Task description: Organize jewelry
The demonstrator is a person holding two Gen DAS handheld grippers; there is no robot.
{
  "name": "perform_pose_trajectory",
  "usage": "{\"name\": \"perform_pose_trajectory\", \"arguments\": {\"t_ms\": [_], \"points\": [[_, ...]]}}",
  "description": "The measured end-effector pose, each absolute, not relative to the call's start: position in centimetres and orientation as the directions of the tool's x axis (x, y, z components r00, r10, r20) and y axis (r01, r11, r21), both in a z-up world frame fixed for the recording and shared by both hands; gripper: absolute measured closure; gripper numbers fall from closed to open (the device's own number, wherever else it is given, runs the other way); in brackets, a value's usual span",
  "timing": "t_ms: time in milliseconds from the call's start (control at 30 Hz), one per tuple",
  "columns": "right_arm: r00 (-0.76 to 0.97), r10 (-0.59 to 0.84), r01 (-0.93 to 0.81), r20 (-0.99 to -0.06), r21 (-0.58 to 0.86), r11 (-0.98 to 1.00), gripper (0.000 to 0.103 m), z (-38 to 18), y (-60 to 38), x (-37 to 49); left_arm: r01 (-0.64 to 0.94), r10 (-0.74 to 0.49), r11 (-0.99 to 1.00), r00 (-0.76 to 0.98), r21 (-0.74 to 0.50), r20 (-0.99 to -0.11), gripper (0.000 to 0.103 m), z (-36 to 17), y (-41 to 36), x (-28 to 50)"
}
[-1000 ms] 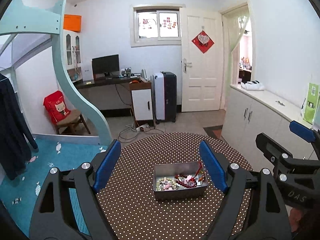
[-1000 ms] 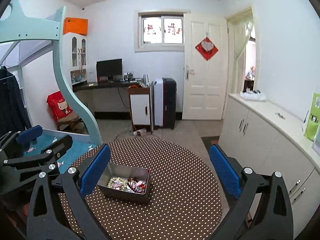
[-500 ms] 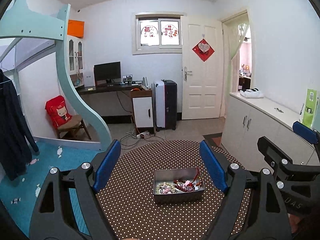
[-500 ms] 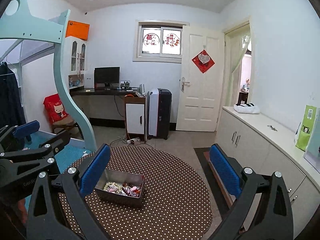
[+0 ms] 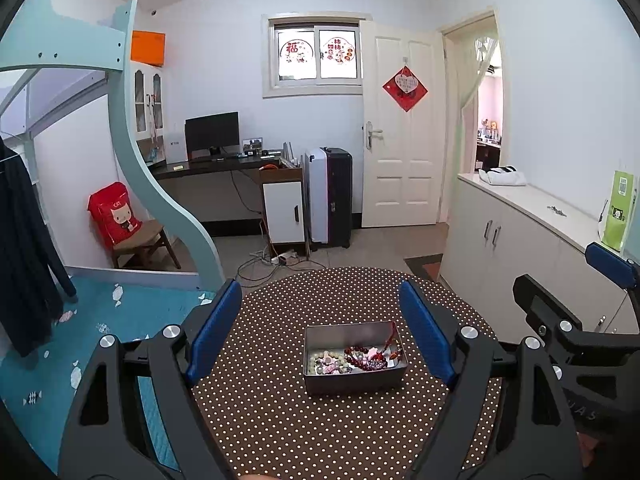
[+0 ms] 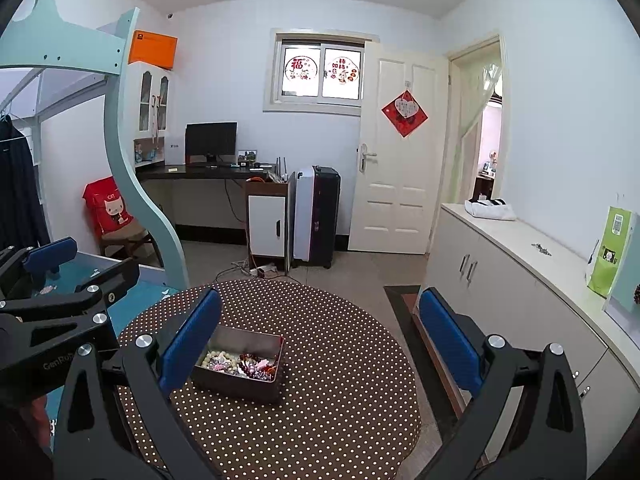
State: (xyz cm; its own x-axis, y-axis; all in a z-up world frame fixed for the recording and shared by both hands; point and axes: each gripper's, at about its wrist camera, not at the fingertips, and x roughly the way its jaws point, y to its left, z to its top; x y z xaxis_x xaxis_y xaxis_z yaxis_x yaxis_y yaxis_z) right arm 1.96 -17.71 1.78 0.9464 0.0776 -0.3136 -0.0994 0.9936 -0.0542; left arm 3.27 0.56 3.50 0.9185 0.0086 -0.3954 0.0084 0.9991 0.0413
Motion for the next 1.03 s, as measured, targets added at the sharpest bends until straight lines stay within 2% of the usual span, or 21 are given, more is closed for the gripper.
{"name": "perform_pose_trajectory", "arguments": {"t_ms": [1033], "points": [[0.944, 0.082, -0.106, -0.319, -0.060, 0.993, 0.007, 1.74, -17.51, 1.46, -0.001, 0.019, 0.999, 0.908, 0.044, -0.418, 0.019, 3.48, 1.23, 3.25]]}}
